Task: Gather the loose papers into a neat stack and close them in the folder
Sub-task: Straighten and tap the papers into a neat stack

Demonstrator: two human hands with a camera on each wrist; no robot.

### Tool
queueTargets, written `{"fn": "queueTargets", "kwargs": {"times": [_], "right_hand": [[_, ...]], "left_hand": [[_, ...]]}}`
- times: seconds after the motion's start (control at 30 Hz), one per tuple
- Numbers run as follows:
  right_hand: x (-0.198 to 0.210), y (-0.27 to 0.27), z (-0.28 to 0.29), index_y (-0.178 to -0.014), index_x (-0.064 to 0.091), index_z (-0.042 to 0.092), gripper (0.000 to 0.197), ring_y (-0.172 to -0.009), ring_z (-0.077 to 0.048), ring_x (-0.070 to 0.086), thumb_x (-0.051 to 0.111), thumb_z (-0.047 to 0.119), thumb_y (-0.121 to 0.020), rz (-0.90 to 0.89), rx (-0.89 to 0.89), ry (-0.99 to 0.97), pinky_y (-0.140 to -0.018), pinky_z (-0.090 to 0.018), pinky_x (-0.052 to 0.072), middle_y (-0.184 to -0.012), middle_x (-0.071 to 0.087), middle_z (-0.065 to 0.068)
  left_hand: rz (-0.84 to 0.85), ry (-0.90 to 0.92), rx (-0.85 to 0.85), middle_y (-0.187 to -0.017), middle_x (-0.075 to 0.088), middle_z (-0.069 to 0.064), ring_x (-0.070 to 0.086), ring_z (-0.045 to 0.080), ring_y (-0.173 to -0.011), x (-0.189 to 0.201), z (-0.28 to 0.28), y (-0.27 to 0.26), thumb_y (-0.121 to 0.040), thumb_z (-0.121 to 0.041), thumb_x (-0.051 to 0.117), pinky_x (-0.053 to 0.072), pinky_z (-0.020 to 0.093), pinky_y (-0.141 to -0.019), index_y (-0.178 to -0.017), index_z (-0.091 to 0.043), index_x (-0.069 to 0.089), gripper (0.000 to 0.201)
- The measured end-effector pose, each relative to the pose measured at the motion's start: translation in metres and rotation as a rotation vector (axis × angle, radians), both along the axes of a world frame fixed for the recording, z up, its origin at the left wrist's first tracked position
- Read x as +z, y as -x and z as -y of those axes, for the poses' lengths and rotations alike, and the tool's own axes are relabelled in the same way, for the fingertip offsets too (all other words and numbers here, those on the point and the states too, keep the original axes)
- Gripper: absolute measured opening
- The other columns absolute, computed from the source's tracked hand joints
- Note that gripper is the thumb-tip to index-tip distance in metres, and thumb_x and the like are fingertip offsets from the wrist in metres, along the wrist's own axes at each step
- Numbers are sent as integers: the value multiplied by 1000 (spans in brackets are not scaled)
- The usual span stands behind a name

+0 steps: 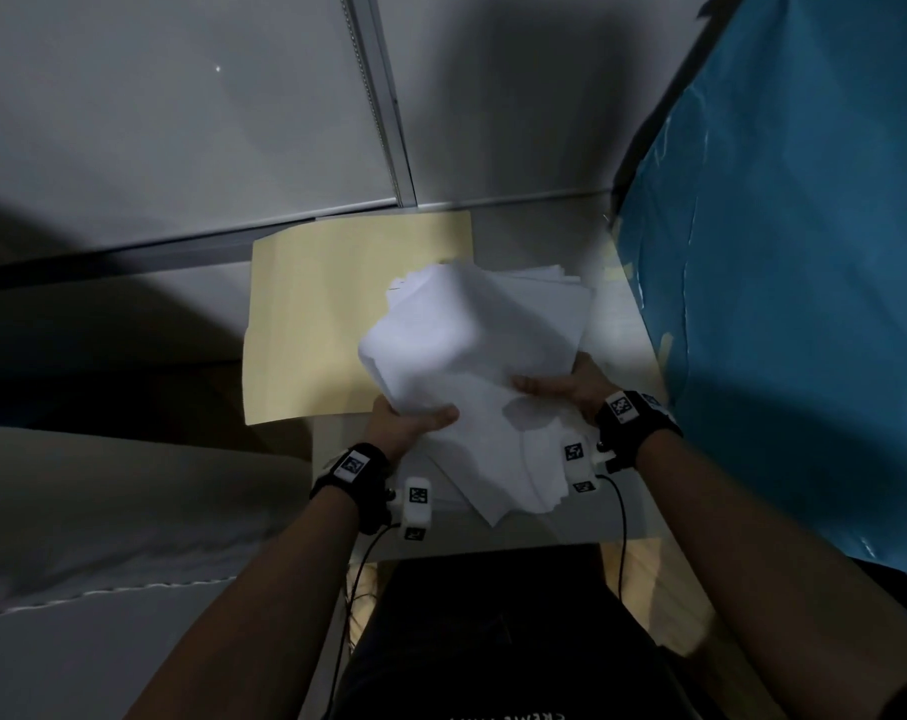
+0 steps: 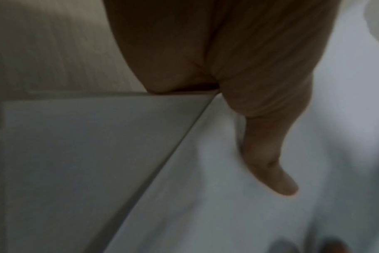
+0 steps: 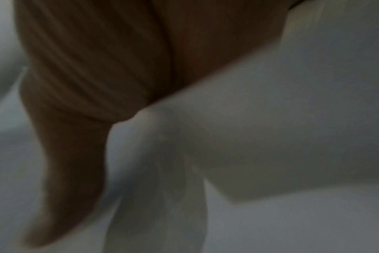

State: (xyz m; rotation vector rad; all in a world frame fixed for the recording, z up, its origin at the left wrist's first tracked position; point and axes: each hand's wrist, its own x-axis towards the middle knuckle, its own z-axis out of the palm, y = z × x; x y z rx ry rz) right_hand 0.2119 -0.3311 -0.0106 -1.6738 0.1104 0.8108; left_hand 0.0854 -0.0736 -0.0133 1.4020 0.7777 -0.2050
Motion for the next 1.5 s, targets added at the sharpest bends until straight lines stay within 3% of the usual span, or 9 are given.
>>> {"fn": "queueTargets", "kwargs": {"times": [0.2,0.33,0.43,0.67,0.93,1.17,1.3,1.4,1.5], "right_hand": [[38,-5,-17,-129,63,5,85,-111,-25,73,103,31,-58,185,-85,4,-87,-42,64,-121,74,-9],[98,-15,-15,-124,63,14,63,-104,13,66,96,15,-71,449,-118,-1,-87,-11,54,-115,70,11],[118,-17,-15,-124,59,17,70,-99,26,58,99,18,-66,568,-74,10,-83,0,47,-112,64,19],[123,-7,-5,-99,77,18,46,-97,-11,77,101,16,-60,545,-153,-76,-80,-30,63,-101,79,3],[62,-4,-28,-109,66,15,54,-83,18,66,99,20,-66,367,-120,84,-79,-28,64,-102,70,11],[45,15,-31,-98,61,30,42,-83,14,66,90,7,-77,341,-164,83,-71,-7,55,-99,67,10],[30,15,-25,-105,75,1,30,-90,-25,73,85,21,-85,320,-124,246,-78,-43,63,-98,76,-12],[52,-6,1,-112,75,8,33,-92,-25,72,82,25,-84,391,-13,362,-80,-41,60,-100,75,-7],[69,-22,30,-105,75,24,19,-91,-26,71,79,23,-86,467,254,545,-83,-42,59,-95,73,0]], "left_hand": [[154,-263,159,-89,81,-3,80,13,-81,53,21,-24,-58,-18,106,62,26,-64,-88,-13,76,43],[443,-344,259,-121,74,-15,69,-6,-113,103,26,-37,-66,-11,102,55,16,-99,-126,-24,64,72],[489,-337,219,-101,75,-34,70,-13,-102,123,30,-45,-69,-5,99,50,7,-91,-110,-35,63,62],[516,-385,173,-87,78,-11,75,2,-80,135,27,-50,-62,-17,104,59,21,-75,-86,-22,75,38],[292,-309,168,-85,80,-13,75,-1,-77,66,34,-41,-62,-9,103,60,28,-71,-90,-18,75,41],[198,-312,166,-91,80,-3,76,10,-79,46,28,-44,-64,-17,103,66,41,-76,-90,-19,74,39],[139,-325,78,-82,75,-1,69,19,-73,26,26,-34,-69,-24,100,62,48,-73,-83,-12,73,33],[212,-491,72,-116,67,-2,66,12,-94,55,17,-33,-65,-46,101,57,32,-77,-125,-23,62,75],[419,-772,56,-166,33,-3,38,15,-151,98,7,-39,-56,-58,101,40,31,-119,-165,-28,22,138]]}}
